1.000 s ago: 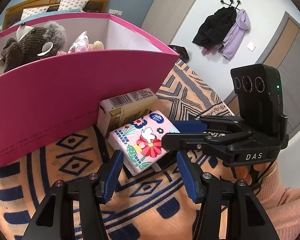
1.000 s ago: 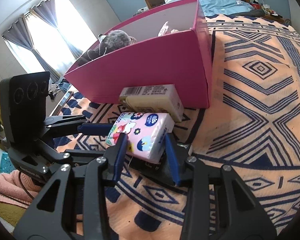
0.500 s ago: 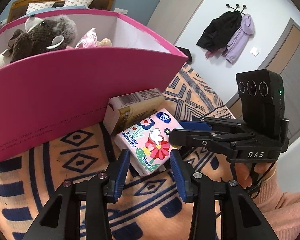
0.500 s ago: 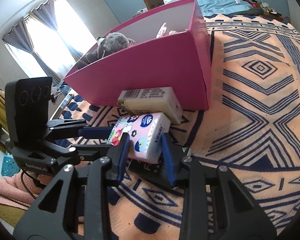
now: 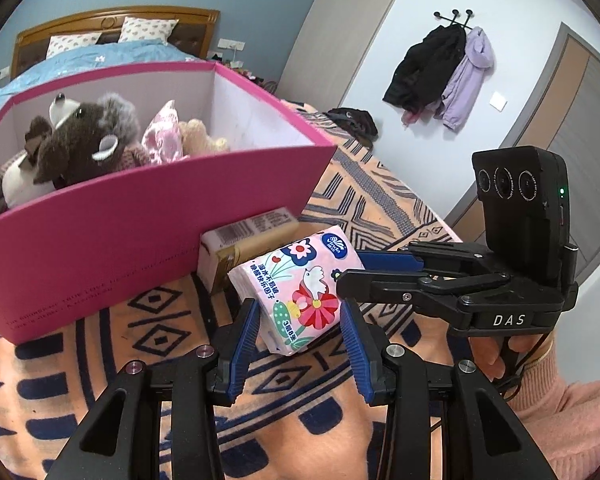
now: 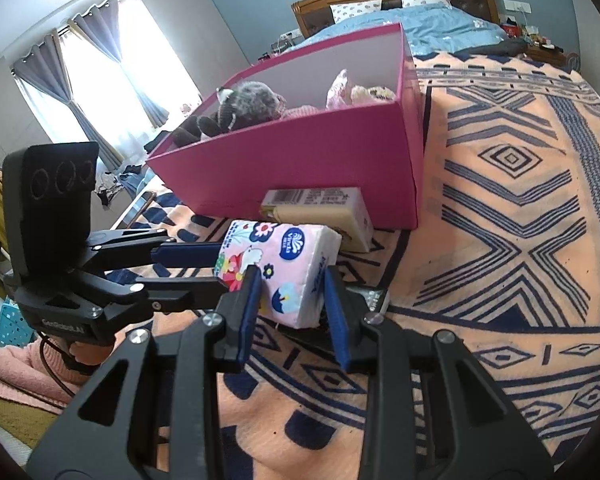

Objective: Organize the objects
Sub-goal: 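Lift the floral tissue pack with the right gripper toward the box, then lower the floral tissue pack into the box and open the right gripper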

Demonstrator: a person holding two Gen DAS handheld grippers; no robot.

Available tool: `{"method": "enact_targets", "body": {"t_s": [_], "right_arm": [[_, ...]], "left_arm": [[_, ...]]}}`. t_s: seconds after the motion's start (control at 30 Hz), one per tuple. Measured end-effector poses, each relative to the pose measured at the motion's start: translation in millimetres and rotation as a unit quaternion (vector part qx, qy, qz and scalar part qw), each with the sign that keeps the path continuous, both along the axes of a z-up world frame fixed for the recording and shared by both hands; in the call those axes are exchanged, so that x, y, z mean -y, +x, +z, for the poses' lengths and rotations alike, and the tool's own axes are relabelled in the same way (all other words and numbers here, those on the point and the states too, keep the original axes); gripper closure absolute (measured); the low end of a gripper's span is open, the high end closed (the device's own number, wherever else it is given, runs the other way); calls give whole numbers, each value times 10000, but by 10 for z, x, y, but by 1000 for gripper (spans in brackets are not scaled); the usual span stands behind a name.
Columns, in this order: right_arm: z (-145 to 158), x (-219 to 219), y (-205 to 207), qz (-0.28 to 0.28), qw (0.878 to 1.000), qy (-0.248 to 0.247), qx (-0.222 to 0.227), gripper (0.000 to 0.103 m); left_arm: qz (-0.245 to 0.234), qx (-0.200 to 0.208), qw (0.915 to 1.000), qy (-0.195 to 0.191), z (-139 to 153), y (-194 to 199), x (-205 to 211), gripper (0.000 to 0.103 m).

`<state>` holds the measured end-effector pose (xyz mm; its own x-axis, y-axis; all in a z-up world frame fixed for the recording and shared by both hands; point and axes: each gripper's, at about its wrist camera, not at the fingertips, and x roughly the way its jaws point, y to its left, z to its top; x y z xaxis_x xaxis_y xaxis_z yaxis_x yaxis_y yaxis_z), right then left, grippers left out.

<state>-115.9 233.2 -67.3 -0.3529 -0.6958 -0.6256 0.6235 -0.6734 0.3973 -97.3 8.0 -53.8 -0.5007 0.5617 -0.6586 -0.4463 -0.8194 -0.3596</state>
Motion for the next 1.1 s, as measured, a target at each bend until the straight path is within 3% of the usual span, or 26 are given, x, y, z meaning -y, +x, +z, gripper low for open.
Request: {"method": "enact_targets", "body": {"t_s": [0.57,1.1], "right_arm": [[528,22,-23,77,9977,-87,-662,68],[839,168,-504,85,9957,-185,-902,68]], "left_arm": [[113,-671,9976,-164,487,-64,120,61],[358,-905,9948,-289,786,-489,185,61]]}}
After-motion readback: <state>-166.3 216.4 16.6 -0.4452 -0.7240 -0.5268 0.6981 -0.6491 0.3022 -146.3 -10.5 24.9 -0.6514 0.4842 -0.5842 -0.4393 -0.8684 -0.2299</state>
